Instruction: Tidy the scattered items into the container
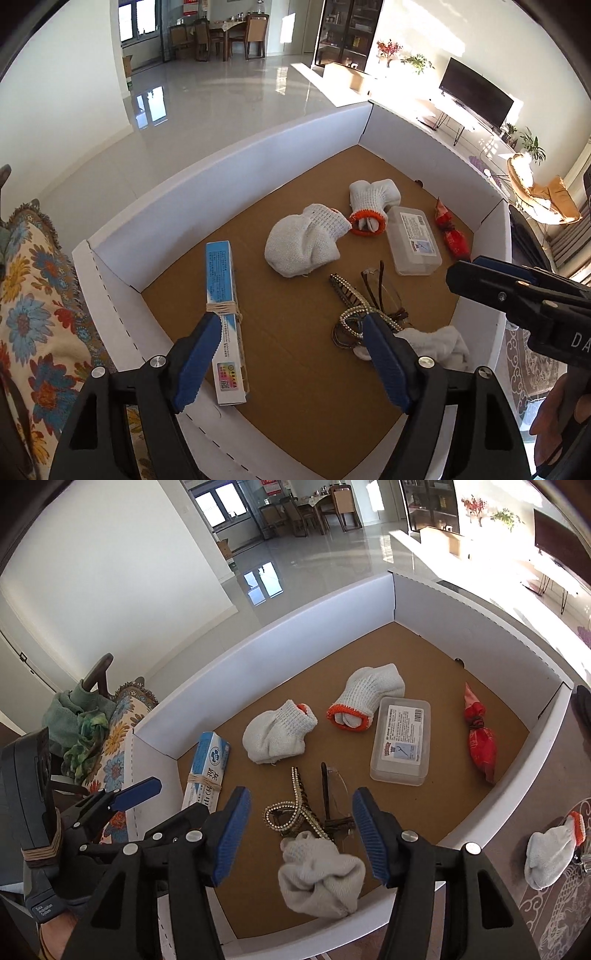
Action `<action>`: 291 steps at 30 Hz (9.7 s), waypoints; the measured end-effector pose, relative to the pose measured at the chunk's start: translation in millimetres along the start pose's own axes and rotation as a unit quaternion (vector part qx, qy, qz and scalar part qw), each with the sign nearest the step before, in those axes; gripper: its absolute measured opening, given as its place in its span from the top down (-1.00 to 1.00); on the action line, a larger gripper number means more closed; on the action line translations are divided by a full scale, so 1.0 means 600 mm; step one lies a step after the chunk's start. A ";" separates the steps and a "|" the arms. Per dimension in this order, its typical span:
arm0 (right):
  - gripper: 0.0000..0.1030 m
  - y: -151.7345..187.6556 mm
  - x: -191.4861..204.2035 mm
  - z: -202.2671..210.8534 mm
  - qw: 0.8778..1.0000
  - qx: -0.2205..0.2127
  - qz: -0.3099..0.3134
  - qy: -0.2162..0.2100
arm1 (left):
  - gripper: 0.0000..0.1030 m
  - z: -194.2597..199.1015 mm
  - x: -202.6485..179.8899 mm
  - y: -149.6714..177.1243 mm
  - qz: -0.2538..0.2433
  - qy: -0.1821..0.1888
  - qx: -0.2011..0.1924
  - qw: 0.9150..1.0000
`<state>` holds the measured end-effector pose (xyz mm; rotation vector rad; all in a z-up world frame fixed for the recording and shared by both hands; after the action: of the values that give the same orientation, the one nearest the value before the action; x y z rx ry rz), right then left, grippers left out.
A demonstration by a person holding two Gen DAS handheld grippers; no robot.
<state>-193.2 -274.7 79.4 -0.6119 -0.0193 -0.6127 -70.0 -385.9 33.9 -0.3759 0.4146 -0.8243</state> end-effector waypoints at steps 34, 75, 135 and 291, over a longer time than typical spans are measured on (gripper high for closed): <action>-0.14 0.366 -0.169 0.200 0.977 -0.037 -0.002 0.208 | -0.91 0.166 -0.263 0.202 -0.137 0.146 -0.030 0.979; -0.30 0.694 -0.356 0.296 0.927 -0.044 -0.189 0.321 | -1.00 -0.125 -0.504 0.359 -0.337 0.158 0.016 0.928; -0.32 0.693 -0.356 0.296 0.927 -0.045 -0.190 0.320 | -1.00 -0.130 -0.501 0.344 -0.343 0.168 0.014 0.924; 0.56 0.308 -0.538 0.110 0.990 -0.036 0.019 0.137 | -1.00 -0.118 -0.455 0.308 -0.247 0.190 0.069 0.948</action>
<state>-347.8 53.5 -26.8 -0.5918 0.2731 -0.6579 -155.7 -73.0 -57.6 -0.1874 0.6297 -1.4185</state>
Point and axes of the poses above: each gripper's, at about its wrist camera, not at the fingertips, and z roughly against the way its jaws point, x to its left, y to its underside, the point moved 5 cm from there along -z, roughly the way its jaws point, and after that the axes turned 12 degrees about z, right-handed, at the moved point
